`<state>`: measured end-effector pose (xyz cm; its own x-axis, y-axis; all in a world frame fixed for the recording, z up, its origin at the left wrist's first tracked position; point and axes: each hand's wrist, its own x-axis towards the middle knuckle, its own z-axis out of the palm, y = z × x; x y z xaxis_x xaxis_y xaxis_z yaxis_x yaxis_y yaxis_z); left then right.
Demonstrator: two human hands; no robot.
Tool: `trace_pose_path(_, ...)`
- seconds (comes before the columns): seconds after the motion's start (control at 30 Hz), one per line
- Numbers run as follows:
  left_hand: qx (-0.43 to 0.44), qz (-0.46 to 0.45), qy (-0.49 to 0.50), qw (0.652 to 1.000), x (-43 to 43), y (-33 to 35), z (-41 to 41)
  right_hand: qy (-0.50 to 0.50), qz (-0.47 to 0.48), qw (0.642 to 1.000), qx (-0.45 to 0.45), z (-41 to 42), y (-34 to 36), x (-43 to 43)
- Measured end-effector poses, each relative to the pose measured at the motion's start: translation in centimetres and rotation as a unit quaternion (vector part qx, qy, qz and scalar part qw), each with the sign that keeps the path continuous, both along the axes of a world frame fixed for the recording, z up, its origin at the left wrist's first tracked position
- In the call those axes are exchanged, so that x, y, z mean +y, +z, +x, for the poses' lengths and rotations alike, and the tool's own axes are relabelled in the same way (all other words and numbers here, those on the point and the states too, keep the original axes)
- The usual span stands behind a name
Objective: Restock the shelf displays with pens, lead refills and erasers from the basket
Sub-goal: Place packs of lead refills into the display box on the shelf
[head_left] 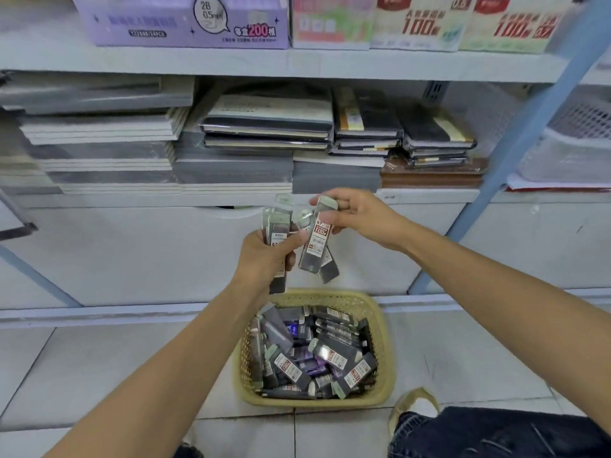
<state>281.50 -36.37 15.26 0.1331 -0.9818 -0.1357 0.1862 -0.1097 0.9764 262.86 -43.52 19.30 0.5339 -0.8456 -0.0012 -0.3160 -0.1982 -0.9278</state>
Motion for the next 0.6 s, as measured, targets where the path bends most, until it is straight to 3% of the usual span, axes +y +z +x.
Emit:
trace_pose_path(0.17, -0.018, -0.065, -0.019, 0.998, -1.2, 7.2, -1.0, 0.06, -0.076, 0.994, 0.042, -1.1, 8.2, 0.0)
trace_pose_path(0.33, -0.055, -0.094, -0.03, 0.994, -2.3, 13.9, -3.0, 0.01, -0.148, 0.988, 0.03, -2.9, 14.2, 0.6)
trace_pose_path(0.47, 0.062, -0.101, -0.087, 0.989, -3.3, 19.2, -5.0, -0.037, -0.19, 0.981, -0.015, -5.9, 18.7, 0.7)
trace_pose_path(0.6, 0.165, -0.111, -0.129, 0.971, -4.5, 23.1, -6.5, -0.126, -0.283, 0.95, -0.052, -9.6, 23.9, -0.2)
